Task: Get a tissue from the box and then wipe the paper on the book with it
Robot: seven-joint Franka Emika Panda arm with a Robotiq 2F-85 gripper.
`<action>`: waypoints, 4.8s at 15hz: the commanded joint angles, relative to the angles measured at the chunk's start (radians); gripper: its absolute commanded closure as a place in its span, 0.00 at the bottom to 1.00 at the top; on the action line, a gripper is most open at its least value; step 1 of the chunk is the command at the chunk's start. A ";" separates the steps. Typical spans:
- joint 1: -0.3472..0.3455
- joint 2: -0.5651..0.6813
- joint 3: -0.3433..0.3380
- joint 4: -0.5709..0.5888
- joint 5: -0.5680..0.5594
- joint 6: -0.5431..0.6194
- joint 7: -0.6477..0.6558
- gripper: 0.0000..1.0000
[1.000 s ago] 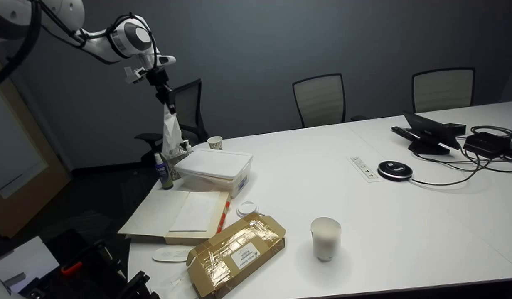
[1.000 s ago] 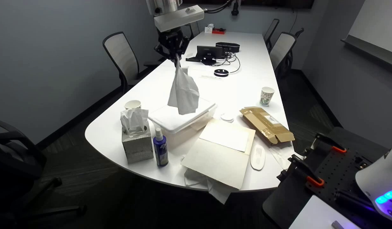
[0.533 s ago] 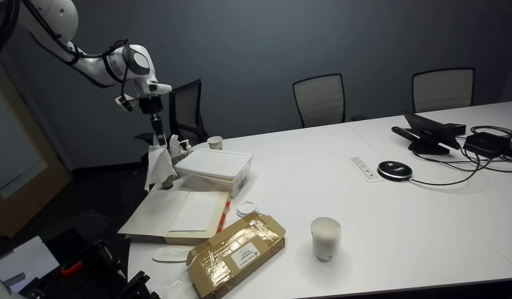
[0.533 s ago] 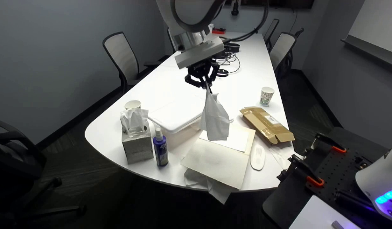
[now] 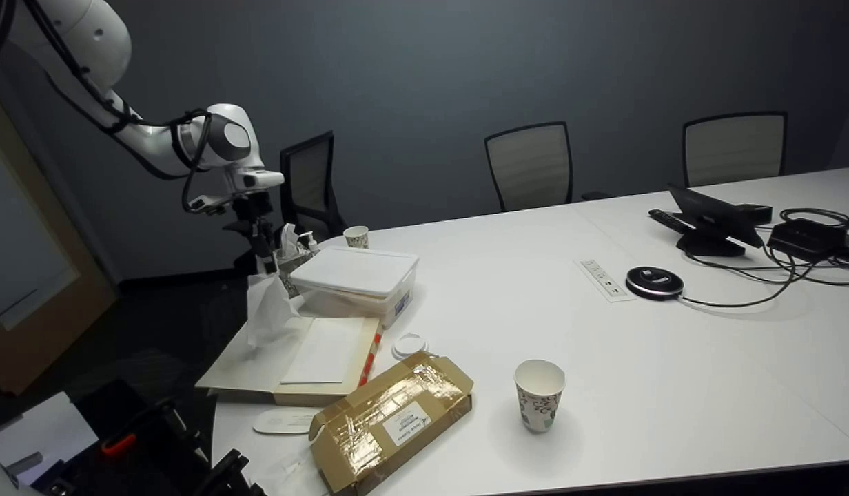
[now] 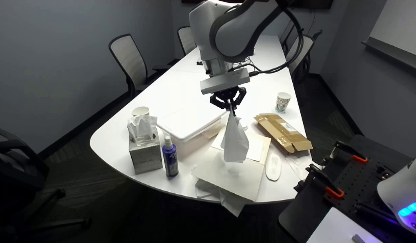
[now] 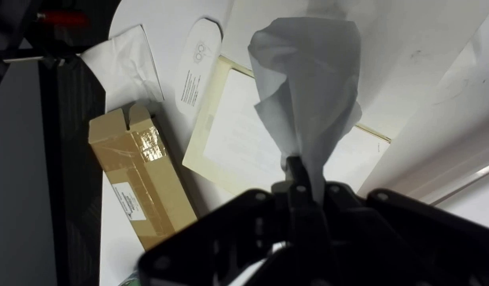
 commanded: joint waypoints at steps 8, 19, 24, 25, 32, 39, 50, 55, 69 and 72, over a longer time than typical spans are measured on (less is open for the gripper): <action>-0.087 0.112 -0.023 0.001 -0.013 0.114 0.016 1.00; -0.077 0.381 -0.142 0.047 0.004 0.370 0.078 1.00; -0.071 0.446 -0.122 0.122 0.046 0.381 0.058 1.00; -0.068 0.455 -0.119 0.142 0.053 0.380 0.056 1.00; -0.030 0.529 -0.171 0.256 0.054 0.339 0.098 1.00; 0.036 0.475 -0.284 0.139 -0.007 0.310 0.268 1.00; -0.072 0.411 -0.061 0.101 0.136 0.243 0.063 1.00; 0.014 0.417 -0.145 0.127 0.075 0.326 0.180 1.00; -0.036 0.146 -0.195 -0.131 -0.045 0.089 0.373 1.00; -0.055 0.195 -0.208 -0.135 -0.076 0.047 0.471 1.00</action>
